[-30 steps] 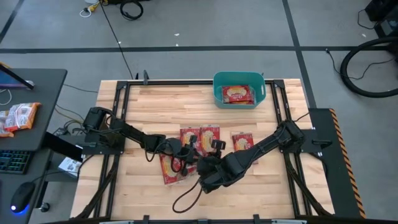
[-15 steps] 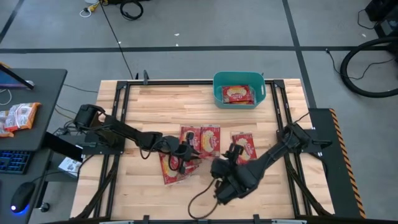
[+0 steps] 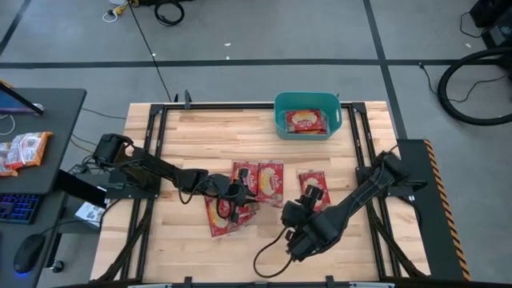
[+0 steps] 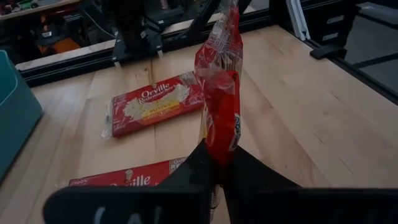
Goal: Sort popcorn bags into baskets
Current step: Put the popcorn bag into the green bin
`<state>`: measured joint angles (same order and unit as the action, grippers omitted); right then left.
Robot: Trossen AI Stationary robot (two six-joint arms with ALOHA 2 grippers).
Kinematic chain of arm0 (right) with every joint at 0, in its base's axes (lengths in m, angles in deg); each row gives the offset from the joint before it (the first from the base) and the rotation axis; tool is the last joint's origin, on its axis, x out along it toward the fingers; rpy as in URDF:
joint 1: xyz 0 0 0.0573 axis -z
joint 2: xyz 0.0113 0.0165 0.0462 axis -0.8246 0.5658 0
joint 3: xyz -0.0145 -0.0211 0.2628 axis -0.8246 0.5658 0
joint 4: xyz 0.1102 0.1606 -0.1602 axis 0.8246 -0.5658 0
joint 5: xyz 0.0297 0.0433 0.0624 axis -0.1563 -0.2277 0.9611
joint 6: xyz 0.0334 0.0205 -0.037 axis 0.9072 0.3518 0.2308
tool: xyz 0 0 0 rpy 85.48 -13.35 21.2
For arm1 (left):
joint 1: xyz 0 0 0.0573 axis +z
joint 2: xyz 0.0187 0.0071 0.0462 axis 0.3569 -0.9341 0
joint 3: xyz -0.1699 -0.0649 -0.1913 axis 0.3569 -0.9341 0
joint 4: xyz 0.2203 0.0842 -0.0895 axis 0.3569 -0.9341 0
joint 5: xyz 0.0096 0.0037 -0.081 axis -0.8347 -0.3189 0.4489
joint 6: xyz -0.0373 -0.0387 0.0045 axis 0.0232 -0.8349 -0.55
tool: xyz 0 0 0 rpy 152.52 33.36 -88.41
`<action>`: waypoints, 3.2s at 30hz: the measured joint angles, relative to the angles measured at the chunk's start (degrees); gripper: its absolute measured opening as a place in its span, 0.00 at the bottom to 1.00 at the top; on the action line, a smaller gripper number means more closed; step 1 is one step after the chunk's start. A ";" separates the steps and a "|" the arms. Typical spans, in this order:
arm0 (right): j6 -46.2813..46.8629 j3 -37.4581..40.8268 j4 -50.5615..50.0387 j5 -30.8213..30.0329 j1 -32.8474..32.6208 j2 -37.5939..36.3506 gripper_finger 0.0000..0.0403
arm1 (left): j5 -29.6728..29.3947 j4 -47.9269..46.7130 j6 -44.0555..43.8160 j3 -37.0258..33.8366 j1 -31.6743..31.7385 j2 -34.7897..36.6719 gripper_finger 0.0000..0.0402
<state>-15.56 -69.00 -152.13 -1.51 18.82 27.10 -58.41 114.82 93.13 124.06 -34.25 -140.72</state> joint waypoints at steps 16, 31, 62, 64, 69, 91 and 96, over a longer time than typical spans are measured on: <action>-14.16 37.84 52.26 -5.59 0.74 -14.21 0.44 | 0.00 1.52 -0.44 0.00 0.04 0.04 0.07; -25.29 38.63 64.06 -10.25 2.79 -14.23 0.33 | 0.05 1.86 -1.51 0.00 0.02 0.04 0.07; -20.98 20.91 28.65 -8.51 6.46 -14.78 0.11 | -10.21 -5.53 -2.54 -6.21 -0.28 11.42 0.42; -19.74 18.82 23.86 -10.61 6.94 -14.78 0.11 | -10.29 -3.17 -2.51 -8.13 0.02 12.94 0.42; -19.59 16.11 16.31 -16.22 9.04 -14.80 0.11 | -10.11 -2.14 -2.30 -10.82 0.44 16.30 0.42; -21.81 15.42 -0.09 -18.05 39.77 -14.72 0.11 | -10.54 -3.88 -2.98 -14.01 0.59 20.95 0.42; -27.28 16.20 3.01 -18.27 45.07 -14.14 0.11 | -10.56 -4.44 -2.99 -14.01 0.59 20.94 0.42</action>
<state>-42.85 -52.80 -149.12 -19.78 63.89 12.96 -68.96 110.38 90.14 110.05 -33.66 -119.78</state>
